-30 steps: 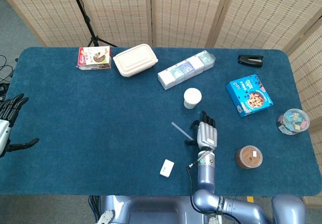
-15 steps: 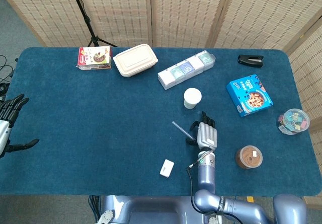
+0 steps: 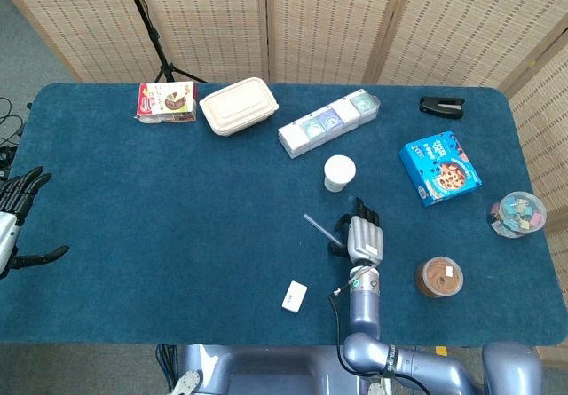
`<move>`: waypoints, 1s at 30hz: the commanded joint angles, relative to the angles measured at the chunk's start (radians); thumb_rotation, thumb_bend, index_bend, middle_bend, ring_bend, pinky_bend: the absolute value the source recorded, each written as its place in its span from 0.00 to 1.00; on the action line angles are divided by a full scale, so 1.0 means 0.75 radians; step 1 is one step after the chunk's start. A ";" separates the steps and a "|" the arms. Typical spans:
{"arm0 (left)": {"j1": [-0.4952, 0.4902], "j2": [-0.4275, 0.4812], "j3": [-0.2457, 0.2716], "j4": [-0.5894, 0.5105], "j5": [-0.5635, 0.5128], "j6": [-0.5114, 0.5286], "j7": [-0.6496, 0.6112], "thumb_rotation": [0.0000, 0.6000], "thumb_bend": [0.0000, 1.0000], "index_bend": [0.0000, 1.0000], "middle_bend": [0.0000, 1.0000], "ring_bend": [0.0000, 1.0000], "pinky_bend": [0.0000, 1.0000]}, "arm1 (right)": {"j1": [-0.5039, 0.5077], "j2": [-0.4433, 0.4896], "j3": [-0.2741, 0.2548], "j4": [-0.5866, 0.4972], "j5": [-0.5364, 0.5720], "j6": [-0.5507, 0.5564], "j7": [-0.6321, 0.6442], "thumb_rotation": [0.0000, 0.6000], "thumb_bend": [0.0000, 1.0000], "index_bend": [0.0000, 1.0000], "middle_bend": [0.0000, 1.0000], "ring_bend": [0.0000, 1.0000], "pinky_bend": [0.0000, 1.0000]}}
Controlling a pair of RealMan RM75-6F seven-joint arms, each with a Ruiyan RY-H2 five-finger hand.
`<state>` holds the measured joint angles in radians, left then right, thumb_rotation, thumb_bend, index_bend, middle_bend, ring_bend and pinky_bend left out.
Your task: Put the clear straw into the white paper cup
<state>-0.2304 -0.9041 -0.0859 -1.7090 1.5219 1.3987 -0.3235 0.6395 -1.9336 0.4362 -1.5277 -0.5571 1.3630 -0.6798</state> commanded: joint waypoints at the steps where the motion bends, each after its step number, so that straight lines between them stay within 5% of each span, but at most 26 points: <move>1: 0.000 0.000 0.000 0.000 0.000 0.000 0.000 1.00 0.11 0.00 0.00 0.00 0.00 | 0.003 0.003 0.003 -0.003 0.010 -0.006 -0.005 1.00 0.38 0.48 0.00 0.00 0.00; 30: -0.002 0.002 0.003 0.002 0.004 -0.007 -0.007 1.00 0.11 0.00 0.00 0.00 0.00 | 0.020 0.017 0.000 -0.002 0.054 -0.023 0.000 1.00 0.51 0.53 0.00 0.00 0.00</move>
<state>-0.2315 -0.9025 -0.0835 -1.7076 1.5247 1.3938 -0.3285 0.6552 -1.9217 0.4379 -1.5288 -0.5152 1.3451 -0.6814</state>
